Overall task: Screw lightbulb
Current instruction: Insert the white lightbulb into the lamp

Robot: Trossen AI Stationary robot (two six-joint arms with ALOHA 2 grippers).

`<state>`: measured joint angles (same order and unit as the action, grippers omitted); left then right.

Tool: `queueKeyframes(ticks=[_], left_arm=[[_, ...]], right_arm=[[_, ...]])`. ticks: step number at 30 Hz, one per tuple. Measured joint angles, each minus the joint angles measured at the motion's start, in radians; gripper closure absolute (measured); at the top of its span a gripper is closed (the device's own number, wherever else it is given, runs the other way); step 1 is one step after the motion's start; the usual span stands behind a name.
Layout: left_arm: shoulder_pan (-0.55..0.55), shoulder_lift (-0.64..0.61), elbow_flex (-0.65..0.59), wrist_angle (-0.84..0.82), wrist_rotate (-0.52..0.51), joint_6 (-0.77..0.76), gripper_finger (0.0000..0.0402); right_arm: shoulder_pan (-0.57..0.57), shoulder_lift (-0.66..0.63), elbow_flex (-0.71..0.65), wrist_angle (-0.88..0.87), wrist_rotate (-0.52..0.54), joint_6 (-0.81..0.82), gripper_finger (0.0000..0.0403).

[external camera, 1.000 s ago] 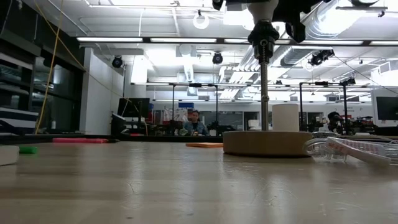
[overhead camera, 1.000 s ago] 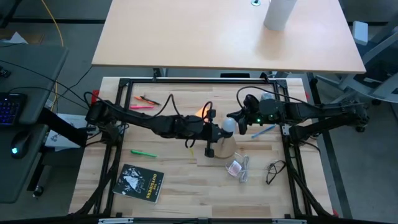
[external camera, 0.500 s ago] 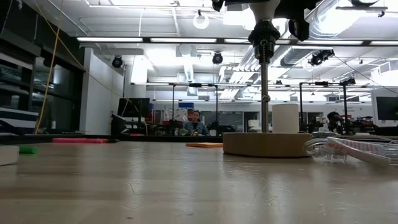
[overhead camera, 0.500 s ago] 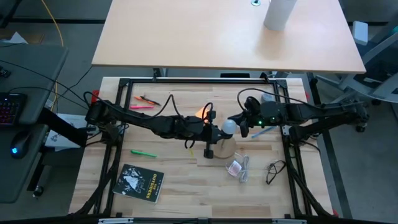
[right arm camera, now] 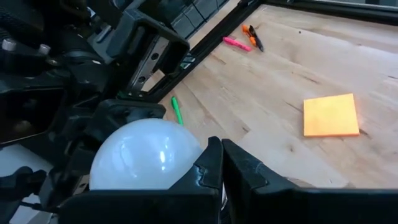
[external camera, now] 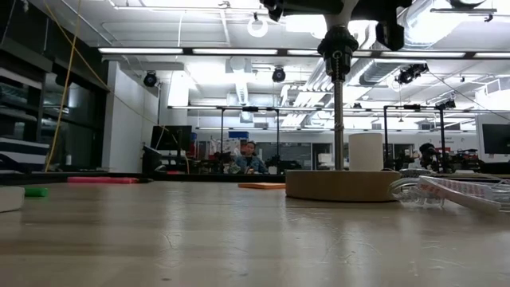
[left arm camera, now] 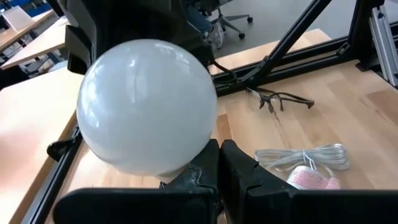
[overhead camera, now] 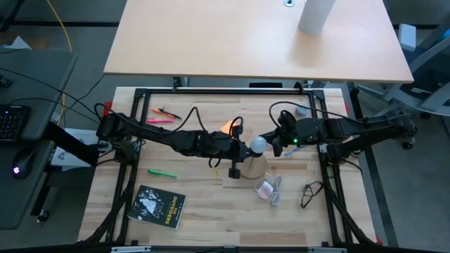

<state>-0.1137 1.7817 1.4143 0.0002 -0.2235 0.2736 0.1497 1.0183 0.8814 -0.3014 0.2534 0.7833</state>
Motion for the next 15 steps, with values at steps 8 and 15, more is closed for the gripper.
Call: queueKeyframes(ticks=[8, 15], left_arm=[[0.005, 0.000, 0.000, -0.016, -0.002, 0.001, 0.0401], [0.005, 0.000, 0.000, -0.016, -0.003, 0.017, 0.0401]], right_arm=[[0.046, 0.000, 0.000, -0.002, 0.044, 0.032, 0.0403], [0.072, 0.000, 0.000, -0.010, 0.074, 0.073, 0.0403]])
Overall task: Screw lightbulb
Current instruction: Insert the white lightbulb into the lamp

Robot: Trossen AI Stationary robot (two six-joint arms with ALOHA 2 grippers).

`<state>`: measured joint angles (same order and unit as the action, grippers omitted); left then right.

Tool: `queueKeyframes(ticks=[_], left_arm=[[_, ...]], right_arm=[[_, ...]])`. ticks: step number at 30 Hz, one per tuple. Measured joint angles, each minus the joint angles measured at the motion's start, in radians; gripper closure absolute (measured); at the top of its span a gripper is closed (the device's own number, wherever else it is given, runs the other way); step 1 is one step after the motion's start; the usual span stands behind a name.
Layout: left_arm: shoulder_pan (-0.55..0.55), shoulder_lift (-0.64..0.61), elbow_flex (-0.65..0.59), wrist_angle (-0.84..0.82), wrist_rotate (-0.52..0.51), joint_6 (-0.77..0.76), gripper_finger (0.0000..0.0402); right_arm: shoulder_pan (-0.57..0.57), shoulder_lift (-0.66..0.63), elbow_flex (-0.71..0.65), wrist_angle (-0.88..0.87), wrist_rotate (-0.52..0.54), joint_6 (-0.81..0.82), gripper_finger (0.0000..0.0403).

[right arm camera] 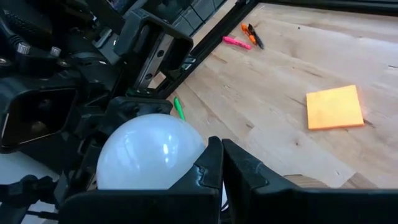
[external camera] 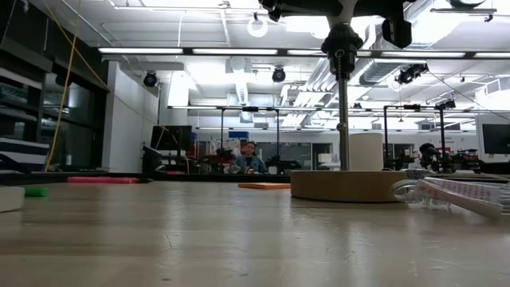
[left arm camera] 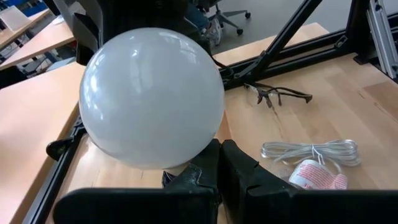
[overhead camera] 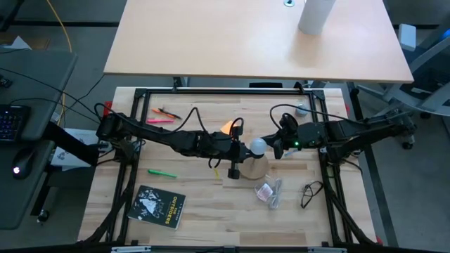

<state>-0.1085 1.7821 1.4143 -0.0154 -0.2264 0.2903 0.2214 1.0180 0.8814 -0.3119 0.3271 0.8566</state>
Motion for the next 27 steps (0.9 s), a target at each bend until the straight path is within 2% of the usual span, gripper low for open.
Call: queueKeyframes(ticks=[11, 17, 24, 27], left_arm=[[0.000, -0.024, -0.002, -0.033, 0.007, 0.015, 0.0401], [0.000, -0.027, -0.002, -0.049, -0.017, 0.025, 0.0401], [0.016, -0.028, 0.001, -0.056, -0.071, 0.019, 0.0402], [0.030, -0.028, 0.001, -0.050, -0.086, 0.017, 0.0402]], right_arm=[[0.043, -0.001, 0.000, -0.018, 0.026, 0.053, 0.0403], [0.050, -0.014, 0.000, -0.065, 0.018, 0.086, 0.0403], [0.083, -0.022, 0.000, -0.047, -0.050, 0.093, 0.0403], [0.108, -0.022, 0.000, -0.055, -0.034, 0.113, 0.0403]])
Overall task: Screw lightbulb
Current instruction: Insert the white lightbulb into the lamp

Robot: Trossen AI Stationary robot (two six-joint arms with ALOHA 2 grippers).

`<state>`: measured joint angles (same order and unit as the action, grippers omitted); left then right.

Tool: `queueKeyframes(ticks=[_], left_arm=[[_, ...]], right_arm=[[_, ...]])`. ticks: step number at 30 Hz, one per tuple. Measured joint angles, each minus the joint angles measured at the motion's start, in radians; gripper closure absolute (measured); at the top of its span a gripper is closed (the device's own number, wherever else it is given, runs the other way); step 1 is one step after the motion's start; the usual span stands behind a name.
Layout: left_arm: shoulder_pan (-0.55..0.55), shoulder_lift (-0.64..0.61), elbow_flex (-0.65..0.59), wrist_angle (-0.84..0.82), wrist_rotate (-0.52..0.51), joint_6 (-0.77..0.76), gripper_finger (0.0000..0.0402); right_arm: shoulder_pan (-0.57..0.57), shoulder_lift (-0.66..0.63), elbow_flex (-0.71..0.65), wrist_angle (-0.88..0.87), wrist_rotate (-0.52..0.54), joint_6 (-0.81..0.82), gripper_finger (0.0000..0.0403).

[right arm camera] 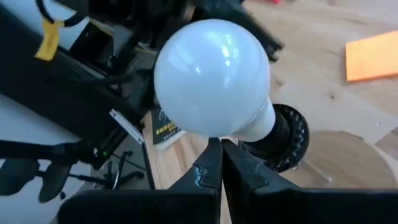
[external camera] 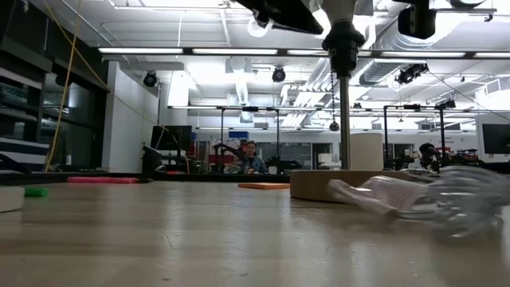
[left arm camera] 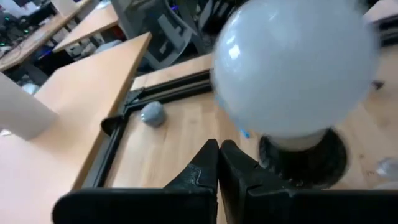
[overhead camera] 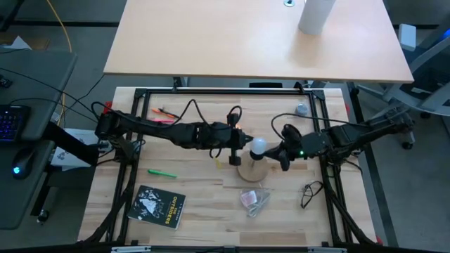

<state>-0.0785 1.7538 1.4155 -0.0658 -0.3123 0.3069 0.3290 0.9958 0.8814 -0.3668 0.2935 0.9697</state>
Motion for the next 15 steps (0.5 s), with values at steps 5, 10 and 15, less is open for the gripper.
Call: queueKeyframes(ticks=[5, 10, 15], left_arm=[[0.025, -0.004, 0.000, 0.001, 0.026, -0.019, 0.0402], [0.052, -0.012, 0.000, -0.042, 0.027, -0.016, 0.0402], [0.073, -0.059, -0.001, -0.173, 0.036, -0.061, 0.0402]], right_arm=[[0.041, 0.000, 0.000, -0.007, 0.025, 0.023, 0.0403], [0.089, -0.003, 0.000, -0.028, 0.033, 0.042, 0.0403], [0.109, -0.008, 0.000, -0.147, 0.152, 0.102, 0.0403]])
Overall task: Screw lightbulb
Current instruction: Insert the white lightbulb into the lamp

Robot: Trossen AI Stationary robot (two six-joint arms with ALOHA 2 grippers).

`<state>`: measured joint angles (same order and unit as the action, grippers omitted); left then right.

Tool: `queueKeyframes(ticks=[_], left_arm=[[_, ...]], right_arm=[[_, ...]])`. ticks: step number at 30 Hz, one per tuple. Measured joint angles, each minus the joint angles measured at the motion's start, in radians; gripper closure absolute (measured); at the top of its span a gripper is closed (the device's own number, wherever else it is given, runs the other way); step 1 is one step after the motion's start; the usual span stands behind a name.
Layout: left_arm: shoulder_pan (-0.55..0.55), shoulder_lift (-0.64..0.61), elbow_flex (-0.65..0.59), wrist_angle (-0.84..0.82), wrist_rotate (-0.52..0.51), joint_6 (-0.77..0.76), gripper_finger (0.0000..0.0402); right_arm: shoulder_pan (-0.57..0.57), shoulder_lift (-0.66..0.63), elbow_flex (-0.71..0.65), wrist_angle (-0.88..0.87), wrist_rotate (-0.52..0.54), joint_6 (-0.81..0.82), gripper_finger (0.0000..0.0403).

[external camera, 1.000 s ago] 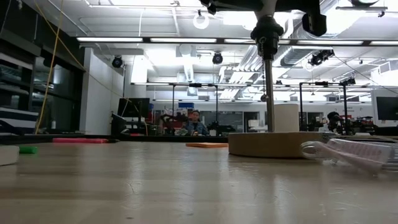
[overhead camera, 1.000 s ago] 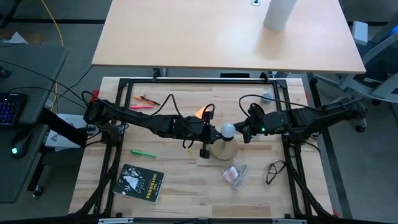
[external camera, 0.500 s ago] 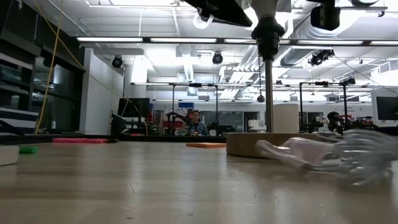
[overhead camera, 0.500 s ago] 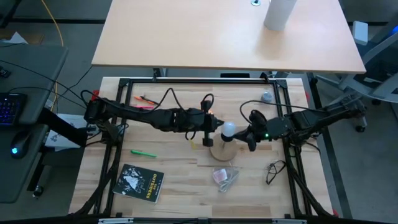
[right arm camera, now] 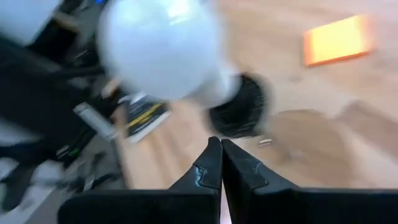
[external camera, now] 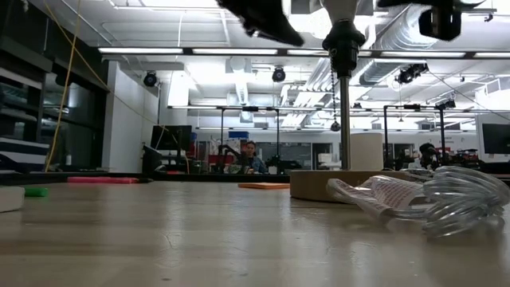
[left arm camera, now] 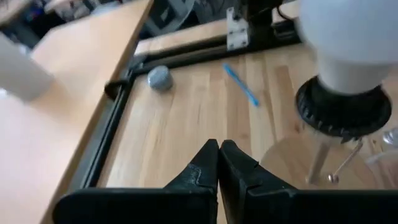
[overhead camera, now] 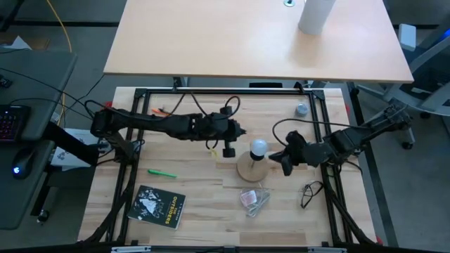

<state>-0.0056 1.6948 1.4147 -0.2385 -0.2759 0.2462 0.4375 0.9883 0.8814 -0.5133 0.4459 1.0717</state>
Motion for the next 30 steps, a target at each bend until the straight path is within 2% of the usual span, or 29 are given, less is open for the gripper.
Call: queueKeyframes(ticks=[4, 9, 14, 20, 30], left_arm=[[-0.011, -0.063, -0.021, -0.077, 0.072, -0.073, 0.0402], [-0.113, -0.111, -0.090, 0.030, 0.168, -0.137, 0.0402], [-0.201, -0.058, -0.113, 0.221, 0.153, -0.097, 0.0402], [-0.173, 0.010, -0.113, 0.372, 0.133, -0.103, 0.0402], [-0.164, 0.021, -0.114, 0.384, 0.144, -0.079, 0.0402]], right_arm=[[-0.051, 0.000, 0.000, -0.036, 0.078, -0.001, 0.0403], [-0.160, 0.000, 0.000, 0.008, 0.033, -0.097, 0.0403], [-0.270, 0.000, 0.000, 0.061, -0.062, -0.197, 0.0403], [-0.360, 0.006, 0.000, 0.138, -0.167, -0.261, 0.0403], [-0.372, 0.042, 0.000, 0.202, -0.216, -0.259, 0.0403]])
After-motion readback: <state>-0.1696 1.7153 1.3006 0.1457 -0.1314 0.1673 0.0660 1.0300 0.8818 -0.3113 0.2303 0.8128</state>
